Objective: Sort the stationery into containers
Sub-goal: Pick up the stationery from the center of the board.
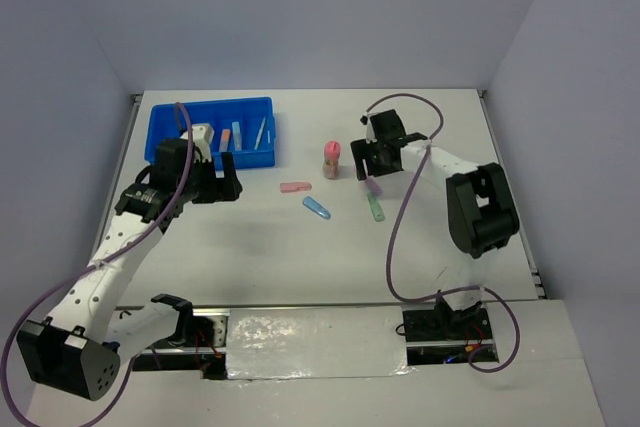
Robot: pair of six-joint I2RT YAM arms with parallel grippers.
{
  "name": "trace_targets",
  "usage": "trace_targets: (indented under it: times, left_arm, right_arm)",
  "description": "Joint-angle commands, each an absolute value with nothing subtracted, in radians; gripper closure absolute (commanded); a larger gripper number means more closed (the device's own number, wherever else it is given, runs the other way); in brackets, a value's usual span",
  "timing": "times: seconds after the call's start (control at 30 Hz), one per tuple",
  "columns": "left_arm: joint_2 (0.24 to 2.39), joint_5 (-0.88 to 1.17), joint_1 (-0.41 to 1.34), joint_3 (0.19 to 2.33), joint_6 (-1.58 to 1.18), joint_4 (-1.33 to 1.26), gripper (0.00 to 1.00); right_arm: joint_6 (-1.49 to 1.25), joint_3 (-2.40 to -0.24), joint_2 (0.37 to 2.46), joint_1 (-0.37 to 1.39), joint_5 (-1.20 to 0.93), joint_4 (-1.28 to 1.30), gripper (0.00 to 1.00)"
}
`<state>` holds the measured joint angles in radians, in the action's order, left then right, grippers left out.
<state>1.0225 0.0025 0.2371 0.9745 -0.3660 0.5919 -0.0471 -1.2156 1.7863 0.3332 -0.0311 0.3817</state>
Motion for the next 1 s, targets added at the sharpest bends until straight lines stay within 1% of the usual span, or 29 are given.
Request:
trace_targets:
  times: [0.0, 0.03, 0.17, 0.2, 0.23, 0.33, 0.43, 0.47, 0.53, 0.57, 0.6, 0.7, 0.73, 0.77, 0.8, 0.83, 0.87, 0.9, 0.97]
  left_arm:
    - [0.993, 0.025, 0.232, 0.974, -0.345, 0.543, 0.01]
    - [0.985, 0.017, 0.232, 0.974, -0.344, 0.543, 0.01]
    - [0.991, 0.021, 0.232, 0.979, -0.341, 0.545, 0.01]
    - [0.996, 0.028, 0.232, 0.977, -0.341, 0.545, 0.01]
    - [0.997, 0.029, 0.232, 0.979, -0.339, 0.546, 0.01]
    - [0.994, 0.023, 0.232, 0.980, -0.341, 0.548, 0.01]
    - [0.991, 0.022, 0.232, 0.976, -0.342, 0.545, 0.01]
    - [0.989, 0.021, 0.233, 0.979, -0.345, 0.543, 0.01]
    - [0.985, 0.032, 0.232, 0.985, -0.353, 0.535, 0.01]
    - [0.983, 0.047, 0.232, 0.994, -0.359, 0.529, 0.01]
    - [0.977, 0.069, 0.232, 1.000, -0.373, 0.520, 0.01]
    - [0.956, 0.228, 0.232, 1.014, -0.431, 0.442, 0.01]
    - [0.948, 0.276, 0.232, 1.011, -0.454, 0.408, 0.01]
    - [0.939, 0.379, 0.233, 0.996, -0.484, 0.311, 0.01]
    - [0.922, 0.437, 0.236, 0.980, -0.556, 0.243, 0.01]
    - [0.916, 0.492, 0.245, 0.944, -0.601, 0.168, 0.01]
    - [0.908, 0.561, 0.252, 0.928, -0.699, 0.020, 0.01]
    - [0.910, 0.577, 0.276, 0.902, -0.744, -0.059, 0.01]
    - [0.934, 0.594, 0.307, 0.891, -0.820, -0.182, 0.01]
  right_arm:
    - [-0.009, -1.291, 1.868, 0.333, 0.025, 0.422, 0.26]
    - [-0.011, -1.296, 1.884, 0.334, 0.031, 0.425, 0.27]
    - [-0.031, -1.305, 1.934, 0.336, 0.095, 0.434, 0.40]
    - [-0.035, -1.305, 1.939, 0.334, 0.119, 0.437, 0.46]
    - [-0.040, -1.307, 1.950, 0.334, 0.121, 0.442, 0.55]
    - [-0.041, -1.307, 1.956, 0.334, 0.126, 0.449, 0.60]
    - [-0.064, -1.334, 1.968, 0.325, 0.179, 0.474, 0.74]
    - [-0.077, -1.342, 1.965, 0.319, 0.196, 0.479, 0.83]
    - [-0.116, -1.362, 1.941, 0.301, 0.236, 0.482, 0.93]
    - [-0.130, -1.367, 1.922, 0.295, 0.247, 0.482, 1.00]
    - [-0.147, -1.364, 1.902, 0.293, 0.252, 0.476, 1.00]
    - [-0.185, -1.335, 1.772, 0.293, 0.253, 0.462, 1.00]
    - [-0.196, -1.327, 1.691, 0.293, 0.241, 0.463, 1.00]
    - [-0.208, -1.300, 1.643, 0.295, 0.220, 0.463, 1.00]
    - [-0.234, -1.281, 1.599, 0.295, 0.181, 0.459, 1.00]
    - [-0.248, -1.258, 1.503, 0.298, 0.129, 0.450, 1.00]
    - [-0.271, -1.199, 1.450, 0.310, 0.003, 0.411, 1.00]
    - [-0.284, -1.165, 1.355, 0.319, -0.073, 0.387, 1.00]
    - [-0.323, -1.071, 1.266, 0.363, -0.214, 0.309, 1.00]
